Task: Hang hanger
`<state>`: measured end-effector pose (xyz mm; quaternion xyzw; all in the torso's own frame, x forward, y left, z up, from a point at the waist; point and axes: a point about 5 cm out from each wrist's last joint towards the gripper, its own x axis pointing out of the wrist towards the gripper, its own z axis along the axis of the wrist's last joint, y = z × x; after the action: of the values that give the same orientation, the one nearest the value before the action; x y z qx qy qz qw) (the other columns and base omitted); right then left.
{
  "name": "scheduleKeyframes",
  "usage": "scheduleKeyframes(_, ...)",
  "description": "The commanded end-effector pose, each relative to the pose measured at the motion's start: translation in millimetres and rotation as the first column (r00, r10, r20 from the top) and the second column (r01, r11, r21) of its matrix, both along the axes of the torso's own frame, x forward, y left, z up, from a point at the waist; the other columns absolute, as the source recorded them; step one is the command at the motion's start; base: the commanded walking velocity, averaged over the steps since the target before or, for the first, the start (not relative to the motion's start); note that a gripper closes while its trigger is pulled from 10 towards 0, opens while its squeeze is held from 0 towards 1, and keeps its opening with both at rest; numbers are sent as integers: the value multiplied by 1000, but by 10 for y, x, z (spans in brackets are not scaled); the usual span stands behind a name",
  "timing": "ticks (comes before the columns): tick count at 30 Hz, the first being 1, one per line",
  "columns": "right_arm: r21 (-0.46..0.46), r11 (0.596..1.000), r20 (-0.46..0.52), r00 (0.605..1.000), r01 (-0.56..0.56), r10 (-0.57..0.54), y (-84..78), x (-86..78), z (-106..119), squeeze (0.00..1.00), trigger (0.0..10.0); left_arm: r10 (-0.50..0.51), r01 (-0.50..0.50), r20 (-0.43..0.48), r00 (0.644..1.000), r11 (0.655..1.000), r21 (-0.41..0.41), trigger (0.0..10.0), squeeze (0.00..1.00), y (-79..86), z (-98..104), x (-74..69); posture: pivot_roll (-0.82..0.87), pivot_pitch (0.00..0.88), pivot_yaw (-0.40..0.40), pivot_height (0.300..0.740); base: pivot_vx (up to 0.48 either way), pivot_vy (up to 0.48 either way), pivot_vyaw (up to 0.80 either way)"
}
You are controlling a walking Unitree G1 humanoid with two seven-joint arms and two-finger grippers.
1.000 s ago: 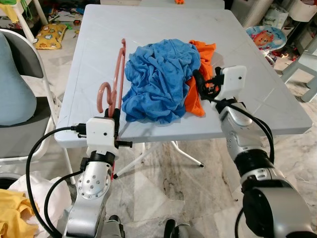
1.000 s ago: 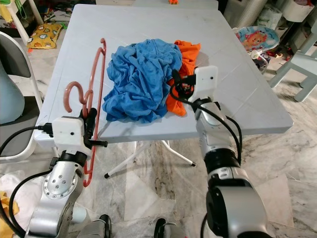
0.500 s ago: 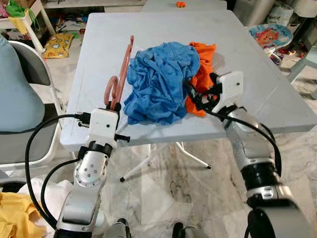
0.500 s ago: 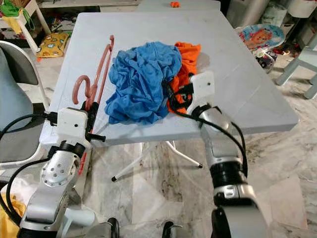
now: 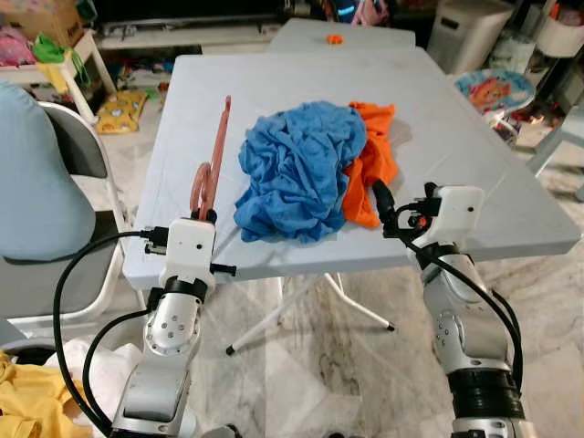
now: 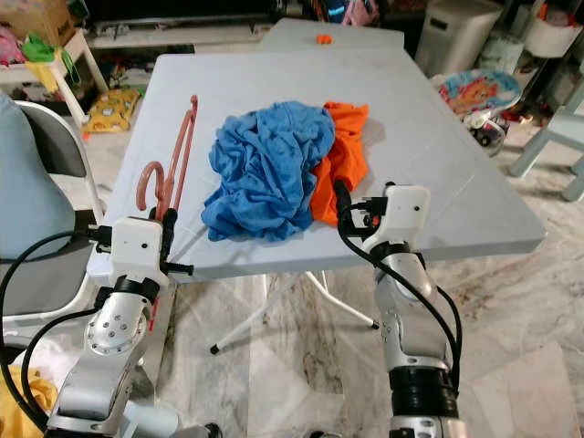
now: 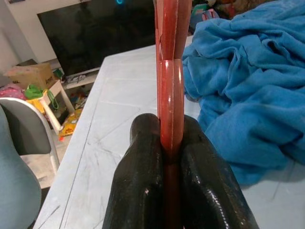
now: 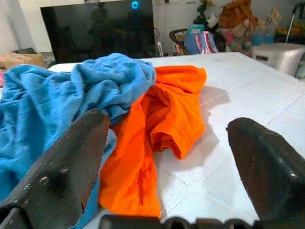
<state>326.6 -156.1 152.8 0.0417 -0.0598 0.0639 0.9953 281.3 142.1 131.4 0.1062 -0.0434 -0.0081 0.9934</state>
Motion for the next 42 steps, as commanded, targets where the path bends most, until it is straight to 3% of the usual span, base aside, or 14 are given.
scheduleKeyframes(1,-40,999,-2,1000,-16,16,37,-23,-3,0,10000,-14,14,-6,1000,1000,3,10000,0,0,-18,8,75,0,-4,740,0,0,0)
scheduleKeyframes(9,2,1000,-23,999,26,-26,24,-1,-3,0,10000,-4,4,2,1000,1000,-14,10000,0,-31,-27,43,68,0,-13,740,0,0,0)
scheduleKeyframes(15,28,999,-40,998,-45,46,157,-16,4,0,10000,-7,8,3,1000,1000,-25,10000,0,-83,-36,41,71,0,-21,740,0,0,0)
scheduleKeyframes(24,25,996,-42,995,-88,89,223,28,54,0,10000,5,-5,6,1000,1000,-31,10000,0,-80,-41,80,60,0,-24,740,0,0,0)
scheduleKeyframes(42,-4,997,-68,995,-77,77,144,19,66,0,10000,-4,4,3,1000,999,-40,10000,0,-110,-67,51,37,62,-40,740,0,0,0)
